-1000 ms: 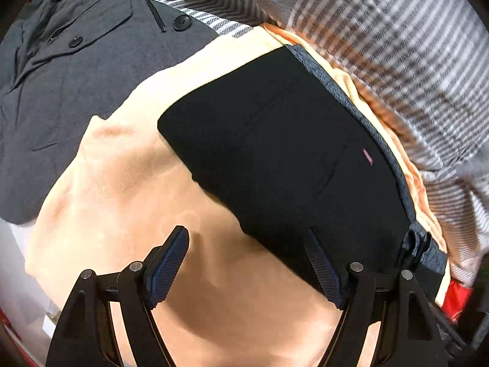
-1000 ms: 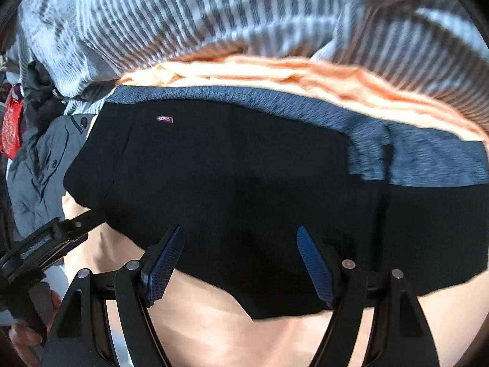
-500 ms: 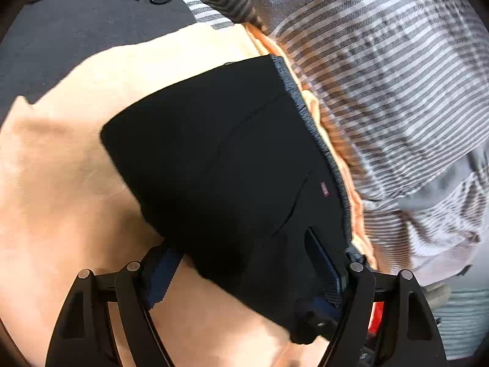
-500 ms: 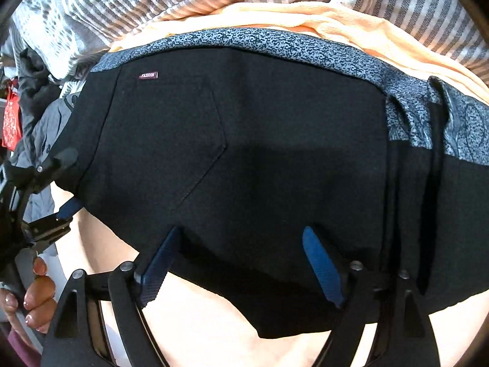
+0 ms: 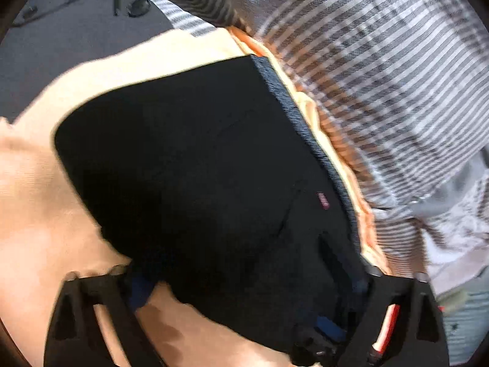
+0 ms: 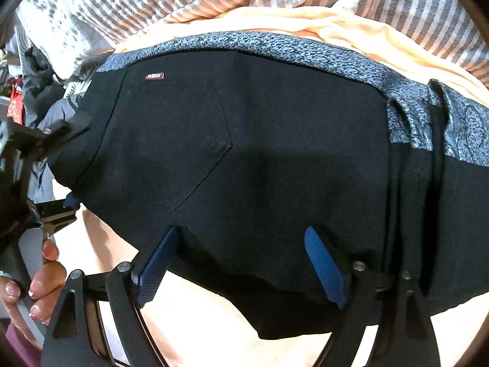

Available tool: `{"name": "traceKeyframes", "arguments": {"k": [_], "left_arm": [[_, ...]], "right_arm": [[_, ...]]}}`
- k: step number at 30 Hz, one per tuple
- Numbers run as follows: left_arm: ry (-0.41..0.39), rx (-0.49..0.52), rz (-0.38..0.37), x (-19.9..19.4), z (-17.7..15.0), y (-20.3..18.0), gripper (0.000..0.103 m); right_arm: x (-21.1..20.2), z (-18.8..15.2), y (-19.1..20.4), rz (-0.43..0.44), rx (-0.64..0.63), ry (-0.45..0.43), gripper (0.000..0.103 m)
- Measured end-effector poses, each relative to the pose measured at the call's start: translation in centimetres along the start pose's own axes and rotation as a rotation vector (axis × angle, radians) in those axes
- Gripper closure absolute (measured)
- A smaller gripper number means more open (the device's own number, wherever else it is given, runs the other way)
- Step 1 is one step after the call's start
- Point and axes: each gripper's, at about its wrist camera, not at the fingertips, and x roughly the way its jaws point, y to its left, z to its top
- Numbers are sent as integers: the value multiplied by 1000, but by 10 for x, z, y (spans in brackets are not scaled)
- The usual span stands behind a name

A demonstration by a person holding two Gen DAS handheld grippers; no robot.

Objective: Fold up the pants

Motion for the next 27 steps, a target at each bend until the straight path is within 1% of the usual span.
{"name": "traceKeyframes", "arguments": {"k": [1, 2, 3, 4, 5, 6, 10, 13, 14, 15, 17, 19, 22, 25, 26, 27], "left_arm": [[-5, 11, 38, -2, 0, 0, 41], [-3, 26, 83, -4, 0, 0, 59], [-4, 38, 116, -5, 0, 1, 65], [-4, 51, 125, -8, 0, 2, 70], [-7, 72, 138, -10, -1, 0, 72], [-14, 107, 161, -13, -2, -7, 73], [-112, 345, 297, -24, -22, -54, 75], [-175, 490, 360, -31, -38, -87, 76], [-189, 527, 372, -32, -43, -93, 76], [-201, 567, 382, -33, -47, -100, 76], [-223, 648, 400, -35, -54, -114, 76], [-242, 710, 414, -36, -60, -124, 76], [-253, 753, 417, -34, -65, -134, 76], [-258, 767, 416, -34, -67, -138, 76], [-260, 771, 415, -34, -67, -139, 76], [-262, 775, 416, -34, -67, -140, 76]], "right_arm": [[-4, 0, -5, 0, 10, 0, 25], [-7, 0, -9, 5, 23, 1, 33], [-11, 1, -14, 21, 42, 4, 42], [-15, 2, -19, 34, 58, 7, 45], [-20, 4, -23, 40, 68, 8, 48], [-27, 5, -26, 40, 71, 3, 49], [-61, 16, -35, 59, 63, -38, 49], [-88, 34, -31, 104, 46, -53, 47], [-97, 40, -27, 119, 39, -56, 41], [-106, 48, -23, 138, 28, -60, 32], [-121, 66, -8, 179, 0, -69, 24], [-132, 84, 8, 217, -33, -62, 23], [-139, 115, 43, 247, -124, -6, 21], [-136, 139, 81, 232, -235, 57, 19], [-132, 146, 96, 224, -284, 93, 18], [-127, 146, 109, 222, -317, 125, 18]]}}
